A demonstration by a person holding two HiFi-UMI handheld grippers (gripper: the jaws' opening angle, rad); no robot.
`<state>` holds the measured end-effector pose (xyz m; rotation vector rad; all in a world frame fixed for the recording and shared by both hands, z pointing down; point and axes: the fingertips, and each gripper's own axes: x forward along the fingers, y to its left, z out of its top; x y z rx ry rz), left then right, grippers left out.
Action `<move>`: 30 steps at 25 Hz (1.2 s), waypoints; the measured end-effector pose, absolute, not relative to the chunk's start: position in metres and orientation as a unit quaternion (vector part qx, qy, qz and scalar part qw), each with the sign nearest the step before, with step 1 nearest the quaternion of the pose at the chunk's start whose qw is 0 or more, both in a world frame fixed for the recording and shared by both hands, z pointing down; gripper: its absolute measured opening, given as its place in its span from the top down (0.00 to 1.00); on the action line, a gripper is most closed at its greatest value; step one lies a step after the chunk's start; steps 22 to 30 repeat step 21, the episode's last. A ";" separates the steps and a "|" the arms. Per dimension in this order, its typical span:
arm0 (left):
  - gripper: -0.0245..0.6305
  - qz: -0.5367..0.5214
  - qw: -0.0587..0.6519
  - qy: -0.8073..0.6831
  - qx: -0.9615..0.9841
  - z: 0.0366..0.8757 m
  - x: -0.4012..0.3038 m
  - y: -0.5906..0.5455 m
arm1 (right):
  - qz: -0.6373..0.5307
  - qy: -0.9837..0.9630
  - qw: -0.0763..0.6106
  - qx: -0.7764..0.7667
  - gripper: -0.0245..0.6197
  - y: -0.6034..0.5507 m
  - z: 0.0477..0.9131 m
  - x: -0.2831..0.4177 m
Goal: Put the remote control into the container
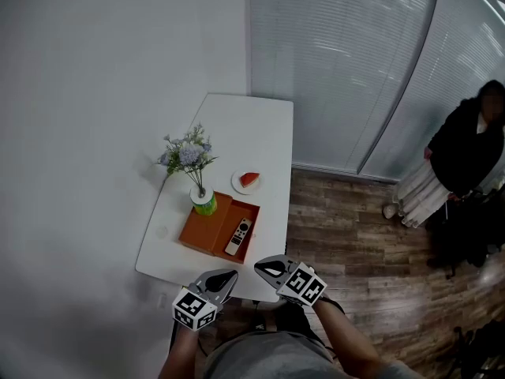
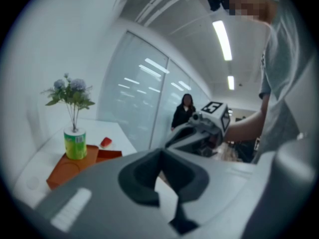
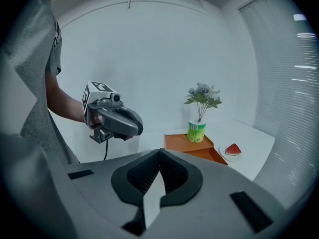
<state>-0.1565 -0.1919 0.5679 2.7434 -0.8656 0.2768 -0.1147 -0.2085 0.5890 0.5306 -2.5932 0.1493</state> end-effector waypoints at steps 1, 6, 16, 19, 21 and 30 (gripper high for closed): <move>0.96 0.095 0.125 -0.297 0.942 0.568 -0.156 -0.192 | 0.057 -0.949 0.240 0.195 0.94 -0.209 0.589 -0.114; 0.96 0.096 0.121 -0.291 0.944 0.564 -0.151 -0.190 | 0.070 -0.951 0.227 0.200 0.94 -0.210 0.587 -0.111; 0.96 0.101 0.125 -0.284 0.945 0.569 -0.147 -0.189 | 0.072 -0.951 0.226 0.200 0.94 -0.208 0.589 -0.110; 0.96 0.100 0.126 -0.284 0.945 0.568 -0.145 -0.186 | 0.072 -0.950 0.228 0.201 0.94 -0.205 0.589 -0.107; 0.96 0.100 0.126 -0.283 0.945 0.567 -0.143 -0.184 | 0.073 -0.950 0.228 0.201 0.94 -0.203 0.589 -0.105; 0.96 0.100 0.126 -0.283 0.945 0.567 -0.143 -0.184 | 0.073 -0.950 0.228 0.201 0.94 -0.203 0.589 -0.105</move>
